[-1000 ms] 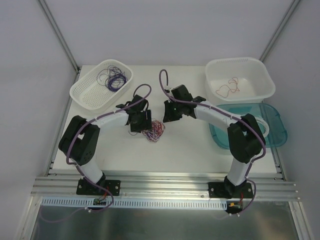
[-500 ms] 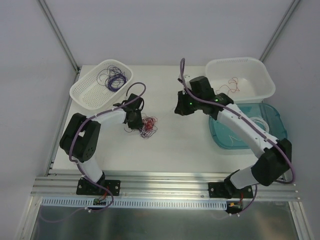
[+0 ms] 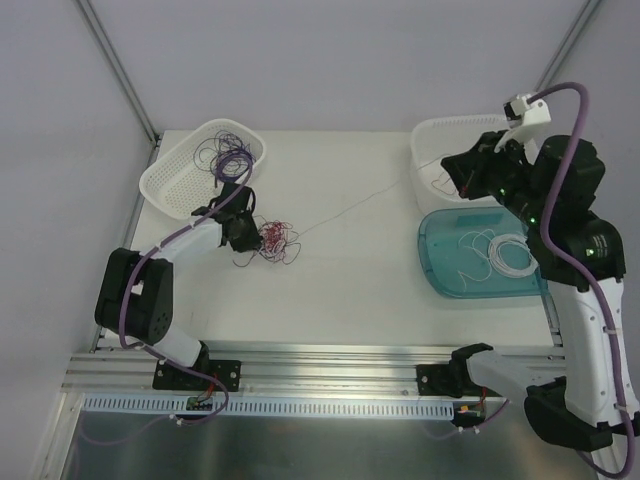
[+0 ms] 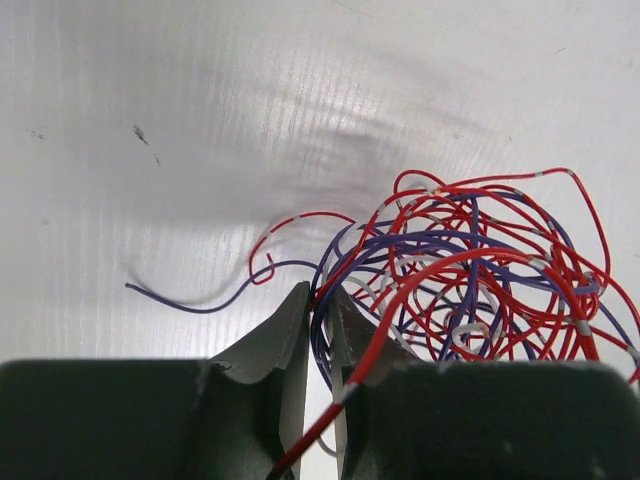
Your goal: Untangle the cables
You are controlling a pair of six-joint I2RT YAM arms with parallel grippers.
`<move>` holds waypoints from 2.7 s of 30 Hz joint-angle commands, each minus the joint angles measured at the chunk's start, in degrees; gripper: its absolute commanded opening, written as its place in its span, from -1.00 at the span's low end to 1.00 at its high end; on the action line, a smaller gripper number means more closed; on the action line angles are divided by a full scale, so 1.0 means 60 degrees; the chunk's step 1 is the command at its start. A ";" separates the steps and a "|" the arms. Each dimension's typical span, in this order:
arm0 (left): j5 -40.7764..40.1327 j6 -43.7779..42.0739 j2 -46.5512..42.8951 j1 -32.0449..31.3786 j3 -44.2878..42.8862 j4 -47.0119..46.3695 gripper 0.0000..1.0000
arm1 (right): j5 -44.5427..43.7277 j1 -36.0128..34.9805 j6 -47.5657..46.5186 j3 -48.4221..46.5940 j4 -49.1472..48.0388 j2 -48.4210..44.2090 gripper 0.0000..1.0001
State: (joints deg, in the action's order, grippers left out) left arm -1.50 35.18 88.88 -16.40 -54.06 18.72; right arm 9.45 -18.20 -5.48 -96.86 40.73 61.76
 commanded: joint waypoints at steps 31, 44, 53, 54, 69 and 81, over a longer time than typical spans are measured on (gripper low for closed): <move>-0.1129 -0.0751 0.0289 0.3129 -0.0321 0.1289 -0.70 | -0.2045 0.0909 -0.0890 -0.1788 0.0815 -0.0962 -0.99; 0.1083 -0.1131 -0.0677 0.2032 0.0294 0.1274 -0.72 | 0.0726 0.0879 0.1001 0.2741 -0.0622 -0.1050 -0.99; 0.1392 -0.0898 -0.1130 0.0332 0.1085 0.1187 -0.59 | 0.0986 0.0865 0.0502 0.2573 0.0257 -0.0508 -0.99; 0.1450 -0.0897 -0.1233 0.0332 0.1129 0.1172 -0.55 | 0.1104 0.0836 0.0560 0.2883 0.0214 -0.0522 -0.99; 0.2256 -0.2215 -0.3548 0.0317 0.1290 0.0850 0.44 | -0.0345 -0.1580 0.1689 0.8231 -0.0869 0.0326 -0.87; 0.2316 -0.3197 -0.5584 0.0332 0.2066 0.0498 0.97 | -0.0900 -0.2854 0.1016 0.7956 -0.0813 0.1704 0.54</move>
State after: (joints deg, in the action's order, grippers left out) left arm 11.73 18.92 58.30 -14.57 -43.00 23.07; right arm 6.70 -33.67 2.59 -44.80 35.77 72.77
